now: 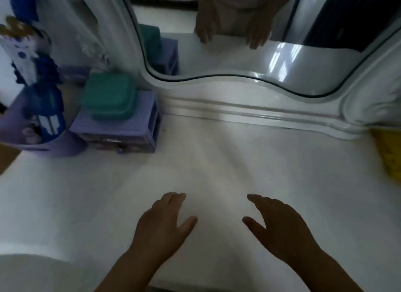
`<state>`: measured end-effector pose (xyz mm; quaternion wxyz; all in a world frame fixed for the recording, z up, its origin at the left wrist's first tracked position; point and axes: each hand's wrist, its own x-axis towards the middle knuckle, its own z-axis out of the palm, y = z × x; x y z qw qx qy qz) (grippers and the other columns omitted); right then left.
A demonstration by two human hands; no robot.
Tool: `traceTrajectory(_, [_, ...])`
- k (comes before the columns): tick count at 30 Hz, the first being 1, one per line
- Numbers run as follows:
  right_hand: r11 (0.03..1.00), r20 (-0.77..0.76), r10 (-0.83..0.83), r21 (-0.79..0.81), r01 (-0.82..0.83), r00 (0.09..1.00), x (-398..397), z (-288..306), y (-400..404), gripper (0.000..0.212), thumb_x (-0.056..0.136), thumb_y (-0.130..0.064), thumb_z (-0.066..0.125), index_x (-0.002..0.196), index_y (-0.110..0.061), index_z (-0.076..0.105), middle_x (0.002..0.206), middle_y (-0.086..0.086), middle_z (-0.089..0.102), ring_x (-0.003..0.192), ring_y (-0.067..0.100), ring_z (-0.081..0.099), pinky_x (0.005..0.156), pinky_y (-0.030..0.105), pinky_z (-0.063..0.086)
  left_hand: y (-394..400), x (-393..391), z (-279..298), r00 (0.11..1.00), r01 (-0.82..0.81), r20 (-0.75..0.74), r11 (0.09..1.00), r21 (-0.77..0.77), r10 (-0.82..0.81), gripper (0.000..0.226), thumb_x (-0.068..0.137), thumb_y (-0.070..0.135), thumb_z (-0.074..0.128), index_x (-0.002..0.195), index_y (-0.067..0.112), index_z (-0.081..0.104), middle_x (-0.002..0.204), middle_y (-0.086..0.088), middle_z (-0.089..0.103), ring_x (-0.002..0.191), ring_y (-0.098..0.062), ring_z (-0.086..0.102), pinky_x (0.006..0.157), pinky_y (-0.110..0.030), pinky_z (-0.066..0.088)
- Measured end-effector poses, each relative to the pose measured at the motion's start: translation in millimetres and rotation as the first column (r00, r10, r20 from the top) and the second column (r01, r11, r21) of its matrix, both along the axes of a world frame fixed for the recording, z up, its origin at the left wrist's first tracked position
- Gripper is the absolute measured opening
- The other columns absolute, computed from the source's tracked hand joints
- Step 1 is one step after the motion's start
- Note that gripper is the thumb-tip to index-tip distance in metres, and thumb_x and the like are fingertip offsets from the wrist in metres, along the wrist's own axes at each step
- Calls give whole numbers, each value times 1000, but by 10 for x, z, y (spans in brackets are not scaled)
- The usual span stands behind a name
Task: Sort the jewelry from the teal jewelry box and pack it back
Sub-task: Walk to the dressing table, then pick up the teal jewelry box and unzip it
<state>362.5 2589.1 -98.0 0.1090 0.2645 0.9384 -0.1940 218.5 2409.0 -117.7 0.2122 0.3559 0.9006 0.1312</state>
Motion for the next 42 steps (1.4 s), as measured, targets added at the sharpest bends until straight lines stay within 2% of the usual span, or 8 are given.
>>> traceTrajectory(7, [1000,0,-15,-11,15,1000,624,-255,248,54,90,-48,46,139,-28,35,134,-10,50,122,9,47,99,22,35,203,515,-161,1000,4,-17,997,-77,-6,59,88,57,39,140,29,30,150,6,28,135,-12,32,102,-27,33])
traceTrajectory(9, [1000,1,-14,25,14,1000,767,-424,193,48,80,-43,63,122,-22,56,118,-4,64,107,16,61,85,27,49,124,541,-302,997,68,-26,987,-145,-73,61,82,58,37,129,21,49,142,-7,45,126,-23,48,93,-35,46])
traceTrajectory(11, [994,-65,-21,101,27,998,878,-632,115,41,74,-46,60,105,-19,66,104,1,69,94,20,67,70,29,56,22,524,-504,987,139,-56,976,-167,-150,62,82,60,32,121,16,55,131,-14,55,118,-29,54,88,-37,50])
traceTrajectory(15, [976,-260,-54,190,106,964,972,-1002,-44,60,90,-54,27,102,-11,68,110,14,67,105,28,52,85,38,48,-123,492,-812,951,233,-196,971,-50,-238,62,91,57,22,128,15,49,136,-15,50,127,-27,37,102,-35,27])
traceTrajectory(20, [951,-465,-3,273,146,885,1025,-1222,-105,52,85,-46,44,107,-5,68,119,18,63,112,30,53,95,40,38,-169,485,-1022,911,270,-355,953,136,-208,59,91,55,27,128,15,50,135,-15,51,127,-28,42,101,-38,29])
traceTrajectory(25, [934,-509,17,316,168,860,1067,-1296,-170,47,81,-45,47,105,-9,66,114,13,65,107,30,58,93,37,43,-192,507,-1115,868,298,-464,933,204,-175,61,84,54,37,122,12,57,128,-13,58,119,-29,53,100,-32,34])
traceTrajectory(36, [909,-579,80,376,179,811,1123,-1284,-262,31,82,-43,51,76,-14,60,76,1,59,74,22,52,64,36,46,-286,627,-1119,865,285,-498,874,393,-58,52,77,54,37,99,18,68,102,0,67,95,-18,58,79,-24,42])
traceTrajectory(42, [914,-533,124,389,113,837,823,-1024,-313,30,87,-49,48,101,-25,60,102,-9,58,99,13,51,74,26,39,-258,549,-1101,843,350,-526,855,383,-110,43,79,54,40,91,22,66,93,5,65,87,-14,58,72,-25,48])
